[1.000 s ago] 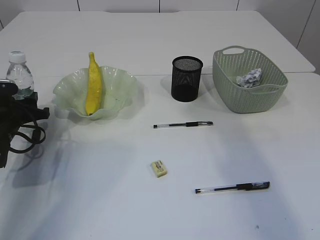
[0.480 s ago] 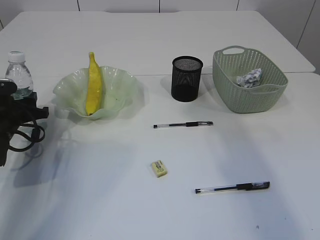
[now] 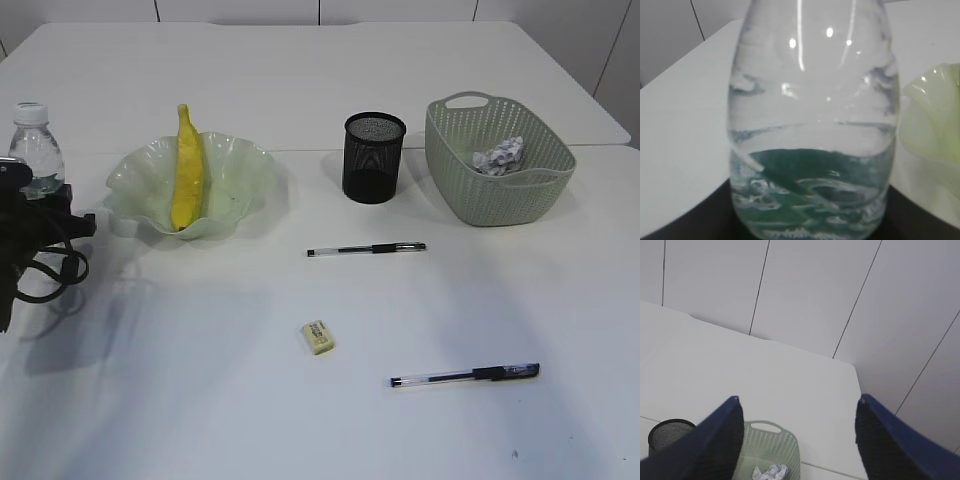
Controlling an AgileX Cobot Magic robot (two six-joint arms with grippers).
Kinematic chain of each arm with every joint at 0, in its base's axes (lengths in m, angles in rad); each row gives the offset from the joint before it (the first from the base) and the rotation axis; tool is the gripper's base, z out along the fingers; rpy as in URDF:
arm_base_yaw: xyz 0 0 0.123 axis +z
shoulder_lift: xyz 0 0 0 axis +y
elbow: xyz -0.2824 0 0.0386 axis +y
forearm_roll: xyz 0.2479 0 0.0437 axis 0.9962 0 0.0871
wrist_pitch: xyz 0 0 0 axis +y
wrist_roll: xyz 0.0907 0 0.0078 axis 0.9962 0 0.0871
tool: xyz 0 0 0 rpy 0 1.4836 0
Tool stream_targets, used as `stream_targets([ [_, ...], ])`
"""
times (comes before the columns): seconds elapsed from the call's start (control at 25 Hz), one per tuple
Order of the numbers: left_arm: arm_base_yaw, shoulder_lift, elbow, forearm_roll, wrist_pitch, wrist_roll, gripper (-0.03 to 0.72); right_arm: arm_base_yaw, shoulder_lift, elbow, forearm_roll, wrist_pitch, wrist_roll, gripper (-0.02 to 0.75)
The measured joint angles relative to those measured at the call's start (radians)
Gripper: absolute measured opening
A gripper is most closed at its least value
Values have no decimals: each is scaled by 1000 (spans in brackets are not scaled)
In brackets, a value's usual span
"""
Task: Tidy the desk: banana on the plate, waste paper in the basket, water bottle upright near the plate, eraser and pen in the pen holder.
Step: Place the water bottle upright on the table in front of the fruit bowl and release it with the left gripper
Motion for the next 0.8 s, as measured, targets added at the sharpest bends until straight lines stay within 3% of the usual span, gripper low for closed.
stream_targets([
  [0.8, 0, -1, -31, 35, 34, 0, 377, 0, 0, 0, 0, -7, 0, 519],
])
